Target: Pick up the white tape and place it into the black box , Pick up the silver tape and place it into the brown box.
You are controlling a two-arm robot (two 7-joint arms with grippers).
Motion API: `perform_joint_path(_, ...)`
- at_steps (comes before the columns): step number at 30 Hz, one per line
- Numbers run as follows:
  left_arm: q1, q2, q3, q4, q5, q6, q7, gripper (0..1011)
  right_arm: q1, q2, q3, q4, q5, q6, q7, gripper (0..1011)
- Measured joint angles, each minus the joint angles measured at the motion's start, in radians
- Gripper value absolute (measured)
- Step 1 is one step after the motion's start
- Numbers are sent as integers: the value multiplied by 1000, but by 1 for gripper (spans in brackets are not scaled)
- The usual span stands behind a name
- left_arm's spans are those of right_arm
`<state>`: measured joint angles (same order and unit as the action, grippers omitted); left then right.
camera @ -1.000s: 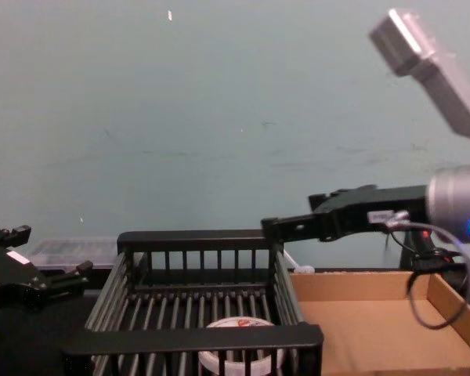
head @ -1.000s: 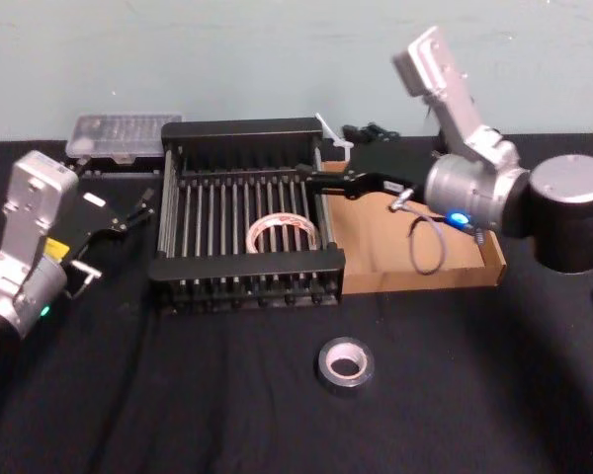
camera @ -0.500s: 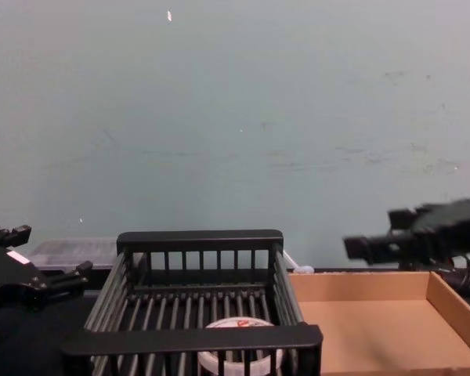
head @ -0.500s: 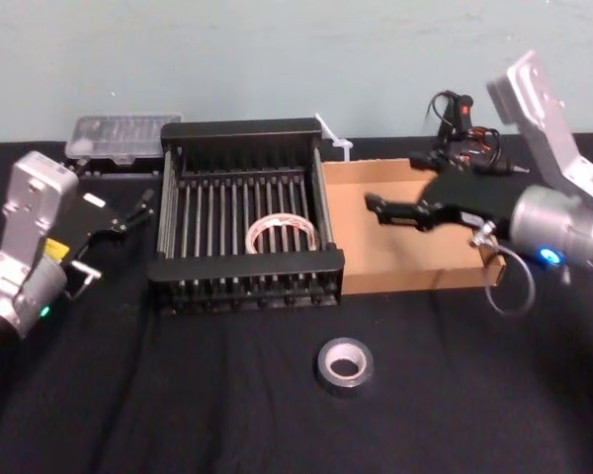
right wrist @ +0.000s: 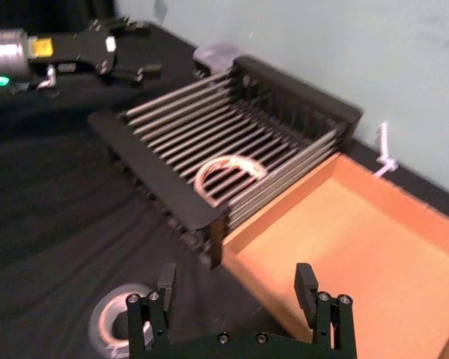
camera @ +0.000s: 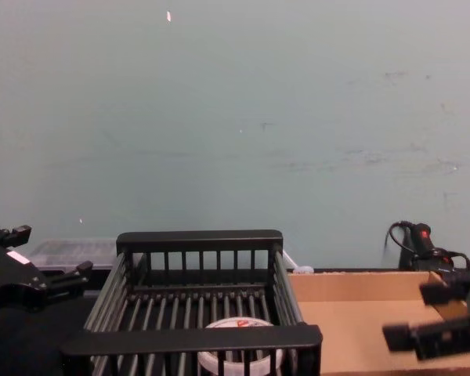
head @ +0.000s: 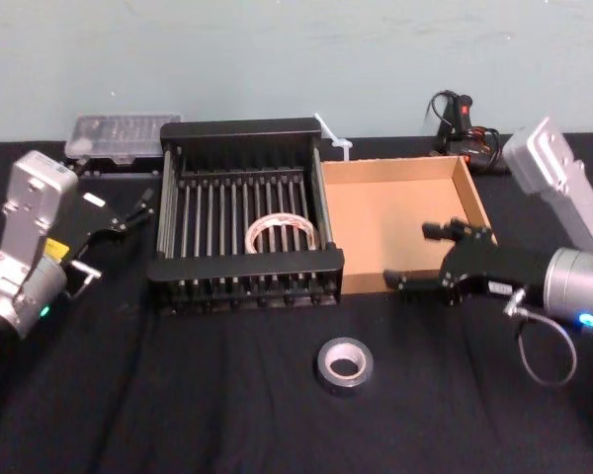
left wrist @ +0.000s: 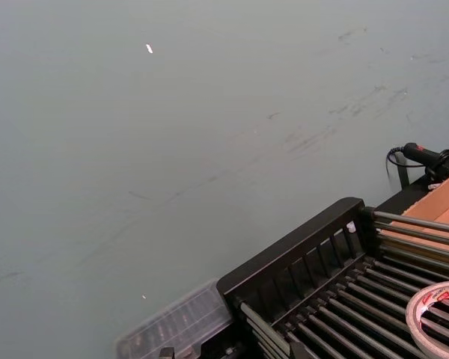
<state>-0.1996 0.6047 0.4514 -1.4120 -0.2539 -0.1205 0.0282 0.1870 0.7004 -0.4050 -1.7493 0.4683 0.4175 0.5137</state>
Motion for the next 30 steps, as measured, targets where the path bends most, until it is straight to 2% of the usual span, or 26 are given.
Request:
perform_joint_path(4, 0, 0, 0, 0, 0, 0, 0, 1001, -1, 15, -27, 0, 11, 29, 12, 1002)
perform_joint_path(14, 0, 0, 0, 0, 0, 0, 0, 1001, 27, 23, -92, 20, 15, 55, 33, 1002)
perform_joint_path(30, 0, 0, 0, 0, 0, 0, 0, 1001, 110, -10, -214, 88, -24, 70, 70, 1003)
